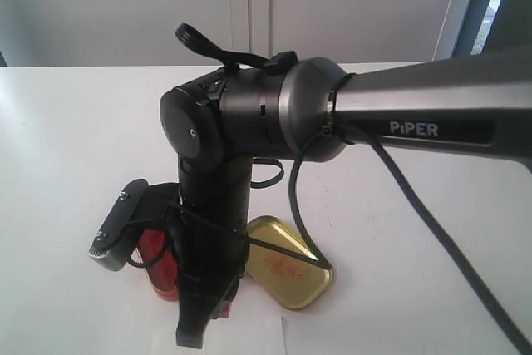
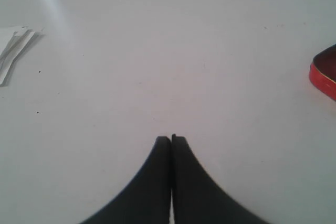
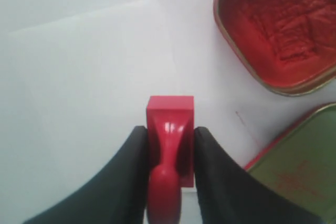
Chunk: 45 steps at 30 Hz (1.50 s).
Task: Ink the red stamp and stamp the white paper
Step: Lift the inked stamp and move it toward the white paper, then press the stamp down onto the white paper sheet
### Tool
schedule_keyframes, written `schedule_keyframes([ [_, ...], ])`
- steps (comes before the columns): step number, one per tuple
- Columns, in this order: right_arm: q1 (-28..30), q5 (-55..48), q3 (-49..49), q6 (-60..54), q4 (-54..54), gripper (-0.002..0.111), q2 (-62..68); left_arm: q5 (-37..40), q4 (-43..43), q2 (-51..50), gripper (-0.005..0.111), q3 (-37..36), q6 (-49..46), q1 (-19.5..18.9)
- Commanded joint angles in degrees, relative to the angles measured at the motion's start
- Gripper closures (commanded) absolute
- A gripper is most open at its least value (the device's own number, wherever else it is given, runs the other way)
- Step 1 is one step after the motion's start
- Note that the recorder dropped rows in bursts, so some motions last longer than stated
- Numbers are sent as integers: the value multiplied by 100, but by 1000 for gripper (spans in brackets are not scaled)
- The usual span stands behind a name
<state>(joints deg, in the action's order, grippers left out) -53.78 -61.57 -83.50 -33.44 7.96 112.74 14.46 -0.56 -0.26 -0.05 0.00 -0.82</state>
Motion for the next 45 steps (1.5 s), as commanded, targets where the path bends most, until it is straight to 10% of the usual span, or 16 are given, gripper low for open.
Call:
schedule_keyframes([
  [1,-117,76,37,26,-11,108,-80,10,-69,26,107,5,0,24],
  [45,-171,609,560,-80,9,108,168,10,-69,26,107,5,0,24],
])
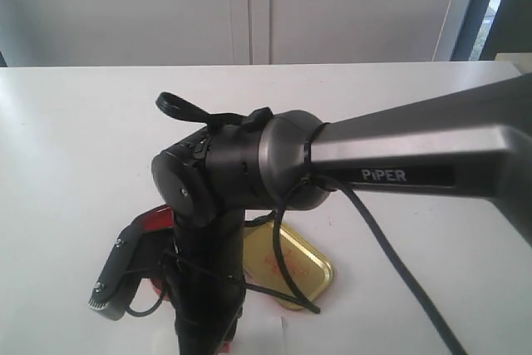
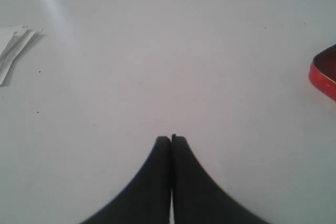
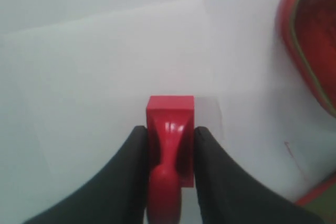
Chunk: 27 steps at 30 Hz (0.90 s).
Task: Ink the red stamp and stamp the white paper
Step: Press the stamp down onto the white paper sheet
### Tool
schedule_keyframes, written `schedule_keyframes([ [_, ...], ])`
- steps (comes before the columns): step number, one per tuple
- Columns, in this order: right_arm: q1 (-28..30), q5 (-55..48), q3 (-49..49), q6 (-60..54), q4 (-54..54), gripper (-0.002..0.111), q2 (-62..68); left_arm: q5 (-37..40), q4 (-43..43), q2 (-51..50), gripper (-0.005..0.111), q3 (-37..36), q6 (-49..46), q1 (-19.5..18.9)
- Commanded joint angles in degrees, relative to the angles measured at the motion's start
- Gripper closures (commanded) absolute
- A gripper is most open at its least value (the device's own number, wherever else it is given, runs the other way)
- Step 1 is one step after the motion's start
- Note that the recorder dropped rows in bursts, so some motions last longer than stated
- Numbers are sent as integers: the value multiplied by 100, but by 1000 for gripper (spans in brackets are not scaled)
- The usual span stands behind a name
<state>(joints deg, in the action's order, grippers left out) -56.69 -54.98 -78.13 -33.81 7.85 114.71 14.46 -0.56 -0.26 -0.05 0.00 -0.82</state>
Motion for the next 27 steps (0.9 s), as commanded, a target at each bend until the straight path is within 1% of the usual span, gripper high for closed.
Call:
schedule_keyframes([
  [1,129,-37,24,-42,33,108,-30,10,-69,26,107,5,0,24],
  [27,133,90,24,-42,158,108,168,10,-69,26,107,5,0,24],
])
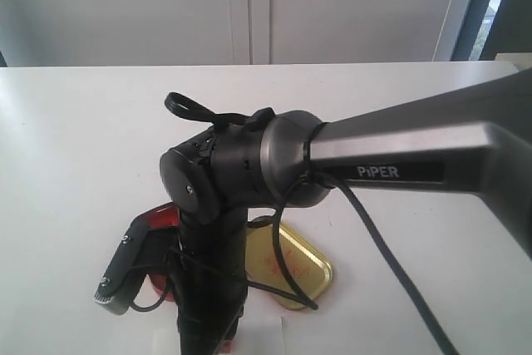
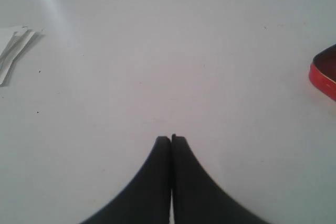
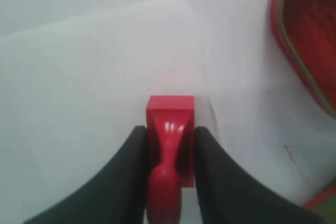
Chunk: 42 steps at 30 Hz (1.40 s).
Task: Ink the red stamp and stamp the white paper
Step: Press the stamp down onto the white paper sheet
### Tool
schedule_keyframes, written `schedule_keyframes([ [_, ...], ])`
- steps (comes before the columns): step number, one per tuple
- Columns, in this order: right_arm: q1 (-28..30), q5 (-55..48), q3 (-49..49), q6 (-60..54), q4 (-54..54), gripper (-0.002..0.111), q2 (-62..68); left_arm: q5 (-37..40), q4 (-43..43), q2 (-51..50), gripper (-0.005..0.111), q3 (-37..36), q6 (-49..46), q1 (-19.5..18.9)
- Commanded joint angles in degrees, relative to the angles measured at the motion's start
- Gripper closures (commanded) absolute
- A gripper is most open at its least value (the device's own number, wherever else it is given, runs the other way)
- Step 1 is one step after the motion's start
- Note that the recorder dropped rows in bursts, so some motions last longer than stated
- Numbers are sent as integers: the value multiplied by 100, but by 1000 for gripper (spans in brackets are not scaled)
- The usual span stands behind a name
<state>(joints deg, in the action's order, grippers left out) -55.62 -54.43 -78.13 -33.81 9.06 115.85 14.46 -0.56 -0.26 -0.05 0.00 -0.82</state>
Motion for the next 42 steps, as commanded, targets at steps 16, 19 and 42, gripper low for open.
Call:
schedule_keyframes([
  [16,26,-14,24,-42,84,108,366,10,-69,26,107,5,0,24],
  [19,26,-112,24,-42,114,108,416,10,-69,26,107,5,0,24],
  [42,26,-322,-2,-42,193,108,856,10,-69,26,107,5,0,24],
])
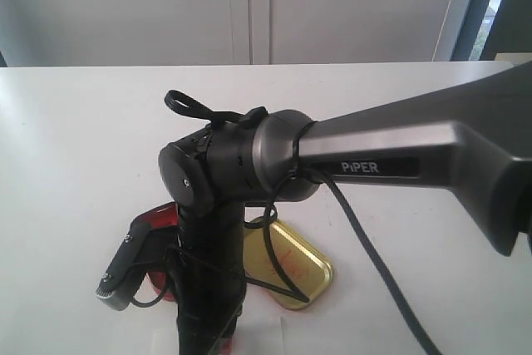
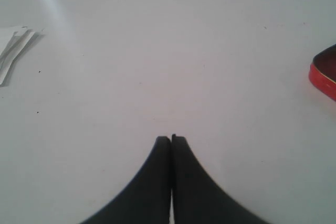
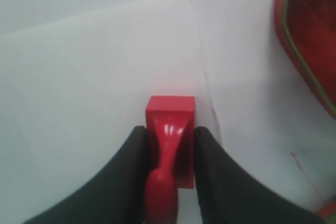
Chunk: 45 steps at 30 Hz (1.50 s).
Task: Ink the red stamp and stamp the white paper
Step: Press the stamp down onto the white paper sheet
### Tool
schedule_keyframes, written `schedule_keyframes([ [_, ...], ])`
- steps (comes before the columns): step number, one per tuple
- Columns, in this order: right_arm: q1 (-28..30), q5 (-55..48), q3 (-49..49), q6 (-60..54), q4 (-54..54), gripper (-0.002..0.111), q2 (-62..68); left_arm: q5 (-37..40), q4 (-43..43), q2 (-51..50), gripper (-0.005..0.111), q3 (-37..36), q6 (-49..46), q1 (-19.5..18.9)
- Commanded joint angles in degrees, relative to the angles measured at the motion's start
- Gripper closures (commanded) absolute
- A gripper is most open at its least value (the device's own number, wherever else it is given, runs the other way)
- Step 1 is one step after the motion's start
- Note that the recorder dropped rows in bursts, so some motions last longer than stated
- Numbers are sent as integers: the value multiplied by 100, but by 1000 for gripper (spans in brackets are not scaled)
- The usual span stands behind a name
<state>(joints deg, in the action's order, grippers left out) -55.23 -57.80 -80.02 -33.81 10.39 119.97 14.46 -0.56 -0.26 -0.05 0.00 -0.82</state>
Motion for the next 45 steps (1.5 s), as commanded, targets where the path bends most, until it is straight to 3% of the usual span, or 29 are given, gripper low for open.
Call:
schedule_keyframes([
  [1,-12,43,187,-42,60,108,459,10,-69,26,107,5,0,24],
  [45,143,88,187,-86,246,108,580,10,-69,26,107,5,0,24],
])
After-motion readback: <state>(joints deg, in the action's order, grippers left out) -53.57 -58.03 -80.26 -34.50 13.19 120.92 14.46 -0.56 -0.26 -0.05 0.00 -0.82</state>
